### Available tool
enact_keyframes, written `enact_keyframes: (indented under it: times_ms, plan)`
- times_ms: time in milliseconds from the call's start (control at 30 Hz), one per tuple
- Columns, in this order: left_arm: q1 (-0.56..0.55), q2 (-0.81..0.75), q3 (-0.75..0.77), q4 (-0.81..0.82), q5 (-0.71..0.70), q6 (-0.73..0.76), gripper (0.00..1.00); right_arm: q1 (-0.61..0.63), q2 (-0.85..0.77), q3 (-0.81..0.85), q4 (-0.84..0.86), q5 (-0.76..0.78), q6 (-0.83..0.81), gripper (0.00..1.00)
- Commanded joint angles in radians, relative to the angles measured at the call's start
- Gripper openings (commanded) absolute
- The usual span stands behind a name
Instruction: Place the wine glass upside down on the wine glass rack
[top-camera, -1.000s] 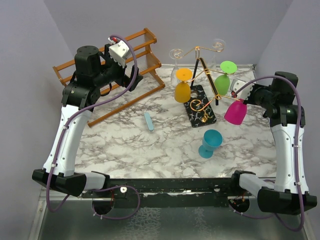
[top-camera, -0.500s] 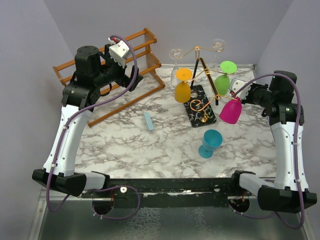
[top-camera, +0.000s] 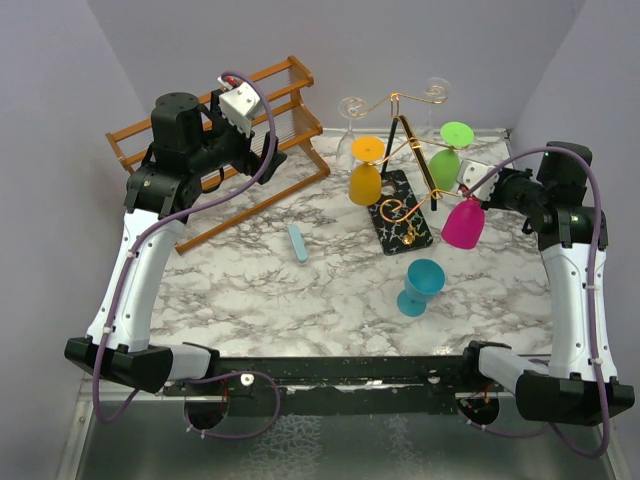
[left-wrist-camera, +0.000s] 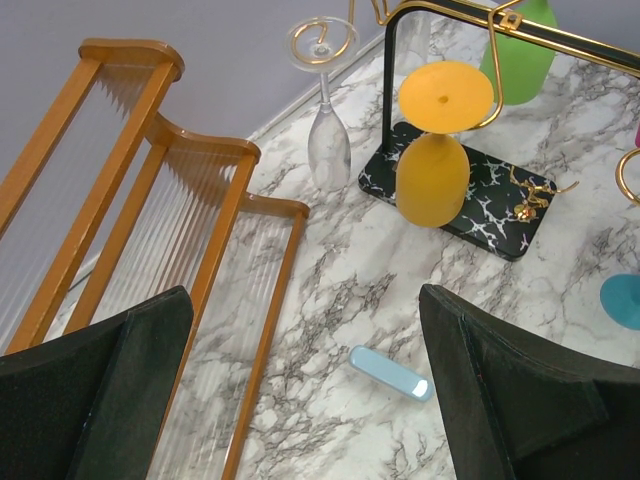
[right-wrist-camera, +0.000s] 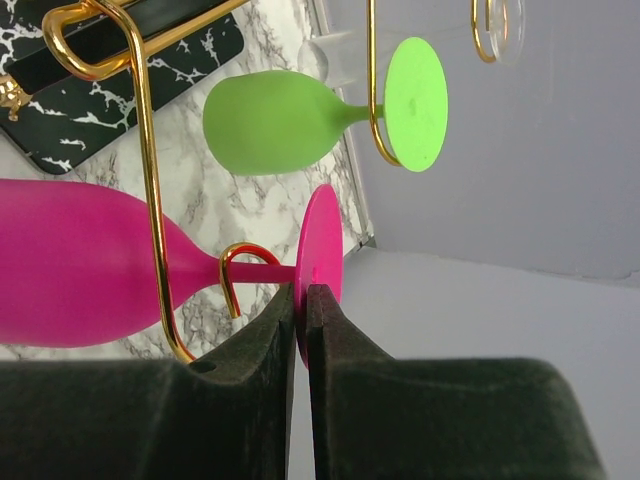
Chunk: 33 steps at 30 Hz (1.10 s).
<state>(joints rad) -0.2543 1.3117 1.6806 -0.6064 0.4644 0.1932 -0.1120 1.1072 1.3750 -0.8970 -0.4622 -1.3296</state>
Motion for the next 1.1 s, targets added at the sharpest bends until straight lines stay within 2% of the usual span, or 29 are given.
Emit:
enact_keyframes:
  times_ms: [0, 467, 1067]
  plan:
    - [0.006, -0.015, -0.007, 0.026, 0.030, 0.001, 0.99, 0.005, -0.004, -0.003, -0.028, -0.034, -0.019, 0.11]
    - [0.006, -0.025, -0.018, 0.026, 0.030, 0.004, 0.99, 0.005, -0.021, -0.024, -0.072, -0.045, -0.026, 0.12]
    - [0.007, -0.036, -0.033, 0.024, 0.031, 0.010, 0.99, 0.005, -0.034, -0.016, -0.112, -0.079, -0.024, 0.20]
